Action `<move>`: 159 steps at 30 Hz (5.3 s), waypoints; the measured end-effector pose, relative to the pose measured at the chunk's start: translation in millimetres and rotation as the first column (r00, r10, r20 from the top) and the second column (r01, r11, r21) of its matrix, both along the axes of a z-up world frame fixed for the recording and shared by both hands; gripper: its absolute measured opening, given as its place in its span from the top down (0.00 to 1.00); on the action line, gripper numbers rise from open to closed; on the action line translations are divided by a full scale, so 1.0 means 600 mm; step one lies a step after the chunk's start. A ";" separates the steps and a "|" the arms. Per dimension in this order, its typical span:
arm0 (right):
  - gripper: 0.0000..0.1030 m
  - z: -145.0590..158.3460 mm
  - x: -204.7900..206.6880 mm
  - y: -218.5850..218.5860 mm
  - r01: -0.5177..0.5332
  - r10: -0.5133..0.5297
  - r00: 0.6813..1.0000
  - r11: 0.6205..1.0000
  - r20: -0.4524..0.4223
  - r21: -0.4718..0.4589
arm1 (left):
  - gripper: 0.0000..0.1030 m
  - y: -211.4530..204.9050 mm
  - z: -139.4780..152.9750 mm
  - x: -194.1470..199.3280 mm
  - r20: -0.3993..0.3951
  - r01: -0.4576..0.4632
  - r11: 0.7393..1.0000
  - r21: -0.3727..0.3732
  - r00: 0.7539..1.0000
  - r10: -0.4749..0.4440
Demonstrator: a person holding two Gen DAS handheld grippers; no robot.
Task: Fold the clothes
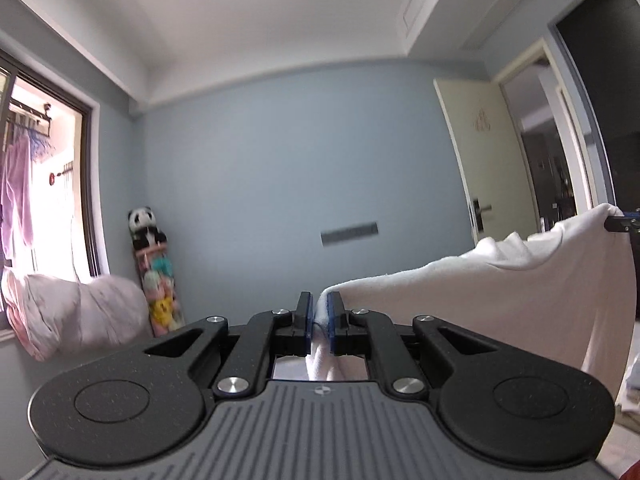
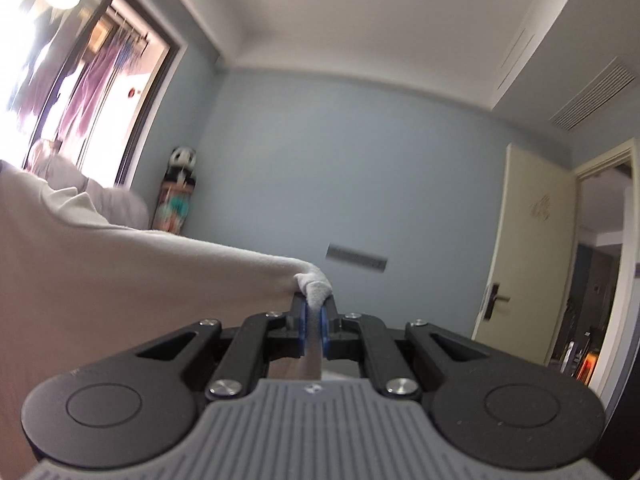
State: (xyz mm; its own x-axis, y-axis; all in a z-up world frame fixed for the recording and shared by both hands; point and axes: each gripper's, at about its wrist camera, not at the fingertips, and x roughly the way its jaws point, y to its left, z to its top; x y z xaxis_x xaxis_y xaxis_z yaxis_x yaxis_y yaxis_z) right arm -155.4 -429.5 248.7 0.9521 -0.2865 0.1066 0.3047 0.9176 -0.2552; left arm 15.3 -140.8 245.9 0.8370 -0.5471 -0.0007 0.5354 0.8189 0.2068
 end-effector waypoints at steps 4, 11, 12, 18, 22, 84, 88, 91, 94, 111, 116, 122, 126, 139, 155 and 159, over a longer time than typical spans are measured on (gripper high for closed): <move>0.92 0.014 -0.062 0.029 0.016 -0.014 0.999 0.999 0.043 -0.035 | 0.95 0.023 0.000 -0.046 0.031 0.017 0.999 -0.041 0.999 -0.016; 0.92 -0.018 -0.156 0.061 0.009 -0.008 0.999 1.000 0.043 -0.019 | 0.95 0.062 -0.013 -0.106 0.049 0.052 0.998 -0.045 0.998 -0.050; 0.92 -0.022 -0.173 0.067 0.007 -0.007 0.999 1.000 0.047 -0.019 | 0.95 0.064 -0.013 -0.111 0.049 0.053 0.998 -0.039 0.998 -0.051; 0.92 -0.035 -0.187 0.081 0.011 -0.009 0.999 0.999 0.047 -0.050 | 0.95 0.054 -0.017 -0.100 0.017 0.053 0.998 -0.019 0.998 -0.052; 0.92 -0.044 -0.148 0.061 0.017 -0.016 1.000 0.999 0.018 -0.040 | 0.95 0.038 -0.030 -0.074 -0.015 0.047 0.999 -0.006 0.999 -0.047; 0.50 -0.625 0.737 -0.327 0.200 0.122 0.674 0.919 -0.729 0.339 | 0.55 -0.263 -0.598 0.606 -0.639 -0.006 0.907 0.421 0.707 0.302; 0.48 -0.583 0.674 -0.307 0.194 0.140 0.692 0.909 -0.708 0.369 | 0.54 -0.225 -0.556 0.555 -0.672 -0.002 0.924 0.383 0.686 0.280; 0.48 -0.568 0.608 -0.280 0.191 0.163 0.690 0.898 -0.705 0.396 | 0.54 -0.193 -0.537 0.503 -0.693 -0.022 0.933 0.359 0.663 0.283; 0.48 -0.567 0.530 -0.242 0.186 0.184 0.679 0.893 -0.710 0.410 | 0.54 -0.168 -0.532 0.437 -0.718 -0.014 0.939 0.343 0.641 0.272; 0.46 -0.636 0.259 -0.076 0.263 0.255 0.555 0.849 -0.791 0.459 | 0.54 -0.100 -0.561 0.208 -0.694 -0.033 0.958 0.284 0.683 0.229; 0.47 -0.665 0.242 -0.061 0.309 0.257 0.507 0.836 -0.822 0.453 | 0.54 -0.086 -0.591 0.205 -0.682 -0.041 0.959 0.279 0.695 0.228; 0.57 -0.685 0.259 -0.040 0.314 0.184 0.447 0.884 -0.875 0.346 | 0.54 -0.074 -0.617 0.222 -0.728 -0.023 0.969 0.246 0.656 0.201; 0.79 -0.684 0.252 -0.045 0.336 0.151 0.455 0.883 -0.878 0.327 | 0.54 -0.071 -0.620 0.226 -0.742 -0.013 0.976 0.217 0.647 0.174; 0.96 -0.631 0.219 -0.086 0.435 0.136 0.521 0.808 -0.843 0.399 | 0.54 -0.072 -0.634 0.248 -0.763 -0.011 0.981 0.194 0.626 0.158; 0.96 -0.507 0.227 -0.266 0.595 -0.098 0.528 0.751 -0.844 0.286 | 0.54 -0.069 -0.636 0.248 -0.795 0.000 0.988 0.154 0.594 0.124; 0.96 -0.492 0.236 -0.323 0.634 -0.167 0.519 0.733 -0.838 0.246 | 0.54 -0.071 -0.639 0.250 -0.799 0.008 0.987 0.159 0.588 0.124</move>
